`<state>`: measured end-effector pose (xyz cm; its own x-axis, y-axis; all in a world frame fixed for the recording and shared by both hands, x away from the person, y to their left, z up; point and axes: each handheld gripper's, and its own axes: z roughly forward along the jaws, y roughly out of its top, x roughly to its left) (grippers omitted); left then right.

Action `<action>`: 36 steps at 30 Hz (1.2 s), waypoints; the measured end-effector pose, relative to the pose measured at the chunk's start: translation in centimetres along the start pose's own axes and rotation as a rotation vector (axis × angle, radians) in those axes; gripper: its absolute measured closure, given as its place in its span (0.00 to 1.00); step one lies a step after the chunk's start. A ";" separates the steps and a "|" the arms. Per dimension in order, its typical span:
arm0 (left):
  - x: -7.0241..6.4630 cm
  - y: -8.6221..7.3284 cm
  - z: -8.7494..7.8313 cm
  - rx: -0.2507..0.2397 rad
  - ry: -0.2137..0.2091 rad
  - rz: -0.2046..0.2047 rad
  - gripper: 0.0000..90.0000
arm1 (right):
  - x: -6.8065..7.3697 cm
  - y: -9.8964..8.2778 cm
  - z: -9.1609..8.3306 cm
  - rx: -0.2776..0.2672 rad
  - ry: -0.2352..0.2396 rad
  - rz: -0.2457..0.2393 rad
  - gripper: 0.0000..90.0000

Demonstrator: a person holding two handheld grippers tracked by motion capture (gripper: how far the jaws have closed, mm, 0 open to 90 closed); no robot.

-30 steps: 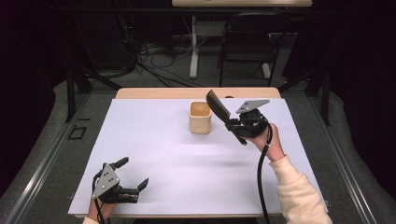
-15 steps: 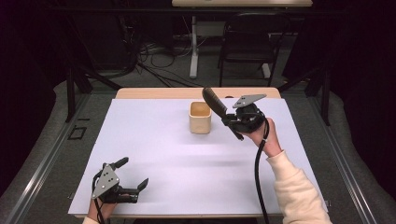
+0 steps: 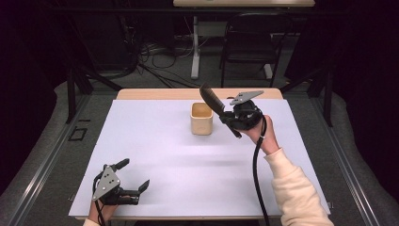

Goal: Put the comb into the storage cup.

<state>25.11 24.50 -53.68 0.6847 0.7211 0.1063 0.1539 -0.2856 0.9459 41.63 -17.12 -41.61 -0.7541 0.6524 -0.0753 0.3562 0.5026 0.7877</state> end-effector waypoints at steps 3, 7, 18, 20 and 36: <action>0.0 0.0 0.0 0.000 -0.001 -0.001 0.00 | 0.0 0.2 0.2 -0.002 0.000 0.000 0.79; 0.0 0.0 0.0 -0.001 0.000 0.000 0.00 | -0.1 0.3 0.4 -0.002 -0.003 0.004 0.79; 0.0 0.0 0.0 -0.004 0.001 -0.003 0.00 | -0.3 0.6 1.0 -0.002 -0.015 0.009 0.79; 0.0 0.0 0.0 -0.006 0.001 -0.005 0.00 | -0.4 0.7 1.1 -0.003 -0.015 0.006 0.79; 0.0 0.0 0.0 -0.007 0.001 -0.002 0.00 | -0.5 1.5 1.9 -0.016 -0.040 -0.018 0.79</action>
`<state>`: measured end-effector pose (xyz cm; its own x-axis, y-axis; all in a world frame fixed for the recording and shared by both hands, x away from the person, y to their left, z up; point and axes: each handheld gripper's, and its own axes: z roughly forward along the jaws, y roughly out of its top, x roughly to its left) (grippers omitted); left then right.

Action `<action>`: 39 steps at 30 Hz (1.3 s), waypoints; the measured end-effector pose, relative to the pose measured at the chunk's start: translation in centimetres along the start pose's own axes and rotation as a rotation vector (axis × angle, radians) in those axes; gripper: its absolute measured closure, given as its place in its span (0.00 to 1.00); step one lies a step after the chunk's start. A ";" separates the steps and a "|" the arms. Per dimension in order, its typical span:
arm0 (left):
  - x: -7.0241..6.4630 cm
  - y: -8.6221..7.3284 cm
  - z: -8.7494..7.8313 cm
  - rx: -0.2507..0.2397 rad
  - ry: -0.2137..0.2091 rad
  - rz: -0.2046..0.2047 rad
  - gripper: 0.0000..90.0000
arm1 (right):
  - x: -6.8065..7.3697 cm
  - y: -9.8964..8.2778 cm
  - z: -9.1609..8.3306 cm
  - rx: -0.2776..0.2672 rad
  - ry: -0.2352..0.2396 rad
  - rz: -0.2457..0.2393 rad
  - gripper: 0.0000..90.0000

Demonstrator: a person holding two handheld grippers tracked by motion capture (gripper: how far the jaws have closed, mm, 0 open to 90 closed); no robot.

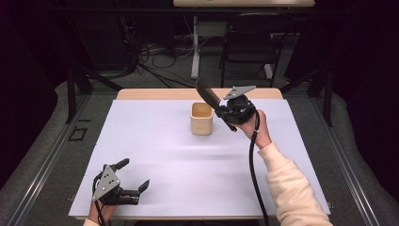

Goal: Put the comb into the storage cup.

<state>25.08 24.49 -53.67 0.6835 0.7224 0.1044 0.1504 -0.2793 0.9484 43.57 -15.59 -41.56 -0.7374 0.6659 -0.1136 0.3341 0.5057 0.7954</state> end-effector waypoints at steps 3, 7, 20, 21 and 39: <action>0.0 0.0 0.0 0.000 -0.001 0.000 0.00 | 0.0 0.1 0.1 -0.001 -0.001 -0.002 0.79; 0.0 0.0 0.0 0.000 0.000 0.000 0.00 | 0.0 0.2 0.3 -0.003 -0.003 0.002 0.79; 0.0 0.0 0.0 0.001 0.001 0.000 0.00 | 0.0 0.7 1.0 -0.005 0.001 -0.009 0.79; 0.0 0.0 0.0 0.002 0.001 -0.001 0.00 | 0.0 0.8 1.0 -0.005 0.001 -0.012 0.79; 0.0 0.0 0.1 0.005 -0.001 0.004 0.00 | 0.2 2.4 1.0 -0.031 -0.009 -0.035 0.79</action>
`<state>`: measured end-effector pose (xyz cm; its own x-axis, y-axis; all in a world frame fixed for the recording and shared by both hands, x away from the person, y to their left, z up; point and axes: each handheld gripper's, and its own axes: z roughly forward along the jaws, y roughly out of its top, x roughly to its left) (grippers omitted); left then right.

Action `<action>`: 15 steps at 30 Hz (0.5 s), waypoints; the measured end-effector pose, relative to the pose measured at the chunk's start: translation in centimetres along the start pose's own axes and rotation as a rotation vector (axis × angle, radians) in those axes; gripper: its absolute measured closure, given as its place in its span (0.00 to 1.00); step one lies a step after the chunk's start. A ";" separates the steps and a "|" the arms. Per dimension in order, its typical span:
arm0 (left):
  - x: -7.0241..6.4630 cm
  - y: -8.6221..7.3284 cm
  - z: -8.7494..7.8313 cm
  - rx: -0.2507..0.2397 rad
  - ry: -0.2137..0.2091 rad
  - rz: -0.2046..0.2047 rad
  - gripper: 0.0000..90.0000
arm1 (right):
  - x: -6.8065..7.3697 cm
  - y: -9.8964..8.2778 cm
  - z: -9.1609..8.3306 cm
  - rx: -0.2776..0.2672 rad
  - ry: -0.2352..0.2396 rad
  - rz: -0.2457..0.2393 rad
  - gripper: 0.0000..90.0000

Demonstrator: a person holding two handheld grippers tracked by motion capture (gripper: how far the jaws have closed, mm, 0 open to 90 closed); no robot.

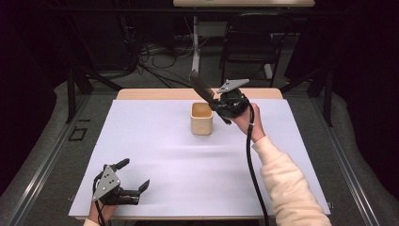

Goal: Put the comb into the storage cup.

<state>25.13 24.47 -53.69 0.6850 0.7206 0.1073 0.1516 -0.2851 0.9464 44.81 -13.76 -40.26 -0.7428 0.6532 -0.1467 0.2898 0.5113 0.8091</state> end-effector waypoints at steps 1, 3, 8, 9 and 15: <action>0.0 0.0 0.0 0.000 0.000 -0.001 0.00 | 0.0 0.1 0.0 -0.001 0.002 -0.001 0.79; 0.0 0.0 0.0 -0.001 0.000 -0.001 0.00 | 0.1 0.2 0.1 -0.008 0.002 -0.002 0.79; 0.0 0.0 0.0 -0.002 0.000 0.001 0.00 | 0.2 0.4 0.2 -0.010 0.004 -0.022 0.79; 0.0 0.0 0.0 -0.002 0.000 0.001 0.00 | 0.2 0.4 0.2 -0.013 0.004 -0.019 0.79; 0.0 0.0 0.0 -0.002 0.001 0.000 0.00 | 0.2 0.5 0.3 -0.018 -0.004 -0.016 0.79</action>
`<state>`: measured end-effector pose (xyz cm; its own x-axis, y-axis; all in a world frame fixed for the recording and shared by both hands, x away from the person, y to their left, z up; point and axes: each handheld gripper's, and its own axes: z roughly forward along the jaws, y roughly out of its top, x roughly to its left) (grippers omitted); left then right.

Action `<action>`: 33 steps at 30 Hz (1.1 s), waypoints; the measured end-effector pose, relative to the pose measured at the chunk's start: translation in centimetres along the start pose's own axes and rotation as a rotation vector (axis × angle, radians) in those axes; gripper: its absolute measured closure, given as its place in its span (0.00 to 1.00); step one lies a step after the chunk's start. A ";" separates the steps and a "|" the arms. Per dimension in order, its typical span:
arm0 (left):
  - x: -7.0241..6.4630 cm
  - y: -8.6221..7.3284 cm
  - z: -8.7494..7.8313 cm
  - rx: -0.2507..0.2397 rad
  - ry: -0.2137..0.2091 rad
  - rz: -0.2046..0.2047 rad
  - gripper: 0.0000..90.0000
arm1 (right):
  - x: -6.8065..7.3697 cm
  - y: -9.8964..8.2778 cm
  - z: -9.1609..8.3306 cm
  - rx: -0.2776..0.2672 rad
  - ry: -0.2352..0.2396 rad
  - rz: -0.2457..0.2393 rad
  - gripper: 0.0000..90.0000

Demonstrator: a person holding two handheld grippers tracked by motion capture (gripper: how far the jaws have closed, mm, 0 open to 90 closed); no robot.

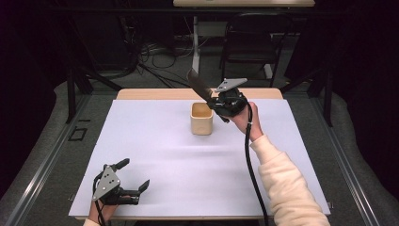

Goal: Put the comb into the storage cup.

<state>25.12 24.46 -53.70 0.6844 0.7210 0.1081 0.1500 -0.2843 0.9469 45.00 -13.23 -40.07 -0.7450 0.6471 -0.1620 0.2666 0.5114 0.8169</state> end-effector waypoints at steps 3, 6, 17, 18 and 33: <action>0.0 0.0 0.0 -0.001 0.000 0.000 0.00 | 0.1 0.3 0.0 -0.007 -0.005 -0.005 0.79; 0.0 0.0 0.0 0.000 0.000 0.000 0.00 | 0.2 0.7 0.0 -0.012 -0.008 -0.008 0.79; 0.0 0.0 0.0 0.000 -0.001 0.000 0.00 | 0.6 1.8 0.1 -0.022 -0.014 -0.030 0.79; 0.0 0.0 0.0 0.000 -0.001 0.000 0.00 | 0.5 1.8 0.2 -0.023 -0.014 -0.032 0.79; 0.0 0.0 0.0 -0.002 0.000 -0.001 0.00 | 0.2 2.0 0.8 -0.042 -0.022 -0.018 0.79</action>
<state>25.11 24.42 -53.69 0.6840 0.7215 0.1076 0.1489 -0.2825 0.9476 45.88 -11.61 -38.88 -0.7360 0.6503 -0.1882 0.2270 0.4989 0.8364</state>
